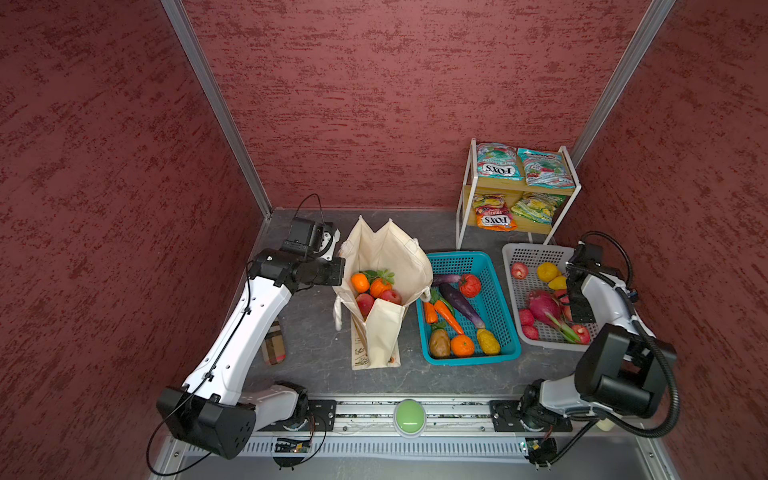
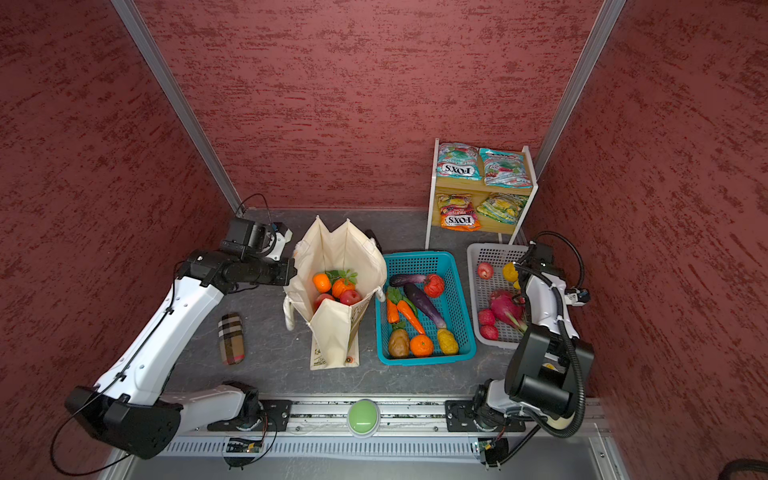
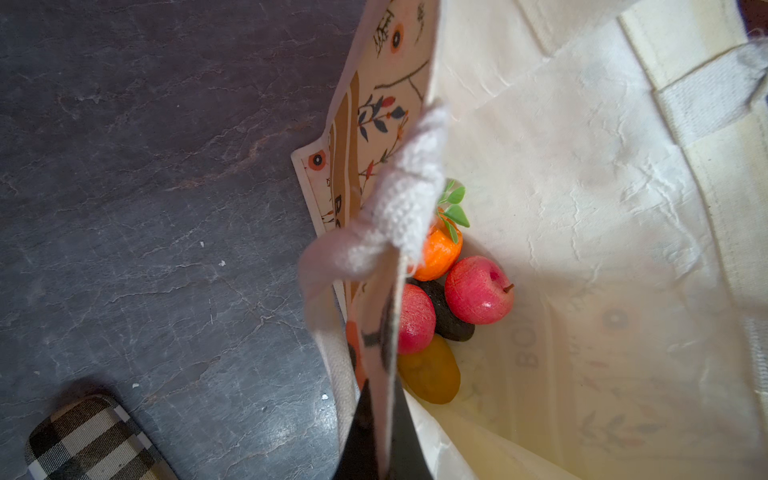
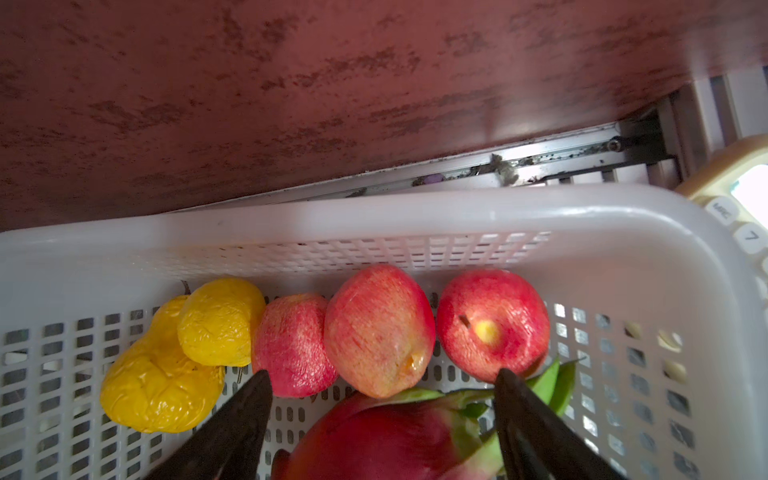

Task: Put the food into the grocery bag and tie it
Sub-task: 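Lower the right gripper onto a red apple in the white basket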

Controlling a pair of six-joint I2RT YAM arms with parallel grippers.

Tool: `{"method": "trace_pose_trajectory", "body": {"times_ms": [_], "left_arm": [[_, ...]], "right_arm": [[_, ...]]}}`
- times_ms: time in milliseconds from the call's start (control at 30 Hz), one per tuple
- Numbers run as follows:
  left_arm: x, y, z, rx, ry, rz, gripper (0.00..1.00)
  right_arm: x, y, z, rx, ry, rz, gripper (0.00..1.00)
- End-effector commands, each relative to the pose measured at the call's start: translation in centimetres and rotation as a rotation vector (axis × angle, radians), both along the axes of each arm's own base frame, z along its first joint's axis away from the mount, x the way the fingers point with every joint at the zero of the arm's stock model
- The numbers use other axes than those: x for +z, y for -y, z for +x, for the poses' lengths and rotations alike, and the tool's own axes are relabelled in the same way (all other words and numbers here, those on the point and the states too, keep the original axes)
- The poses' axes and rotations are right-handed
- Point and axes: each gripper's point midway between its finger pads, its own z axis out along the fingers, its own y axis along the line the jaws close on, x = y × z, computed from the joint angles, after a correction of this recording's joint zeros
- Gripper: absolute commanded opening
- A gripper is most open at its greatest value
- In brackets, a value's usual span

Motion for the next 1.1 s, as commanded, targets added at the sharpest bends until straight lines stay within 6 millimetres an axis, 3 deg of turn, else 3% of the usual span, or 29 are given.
{"method": "trace_pose_trajectory", "body": {"times_ms": [0, 267, 700, 1067], "left_arm": [[0.5, 0.0, -0.7, -0.007, -0.001, -0.005, 0.0], [0.5, -0.1, -0.8, -0.006, -0.002, -0.003, 0.0], [0.3, -0.1, -0.7, -0.003, -0.006, 0.002, 0.0], [0.1, -0.2, -0.5, 0.0, -0.007, 0.005, 0.0]], "right_arm": [[-0.8, 0.8, 0.4, 0.003, -0.02, -0.011, 0.84], [-2.2, 1.0, 0.5, 0.012, -0.057, 0.014, 0.91], [-4.3, 1.1, 1.6, 0.038, -0.055, 0.049, 0.84], [-6.1, 1.1, 1.4, 0.035, -0.086, 0.074, 0.82]]}}
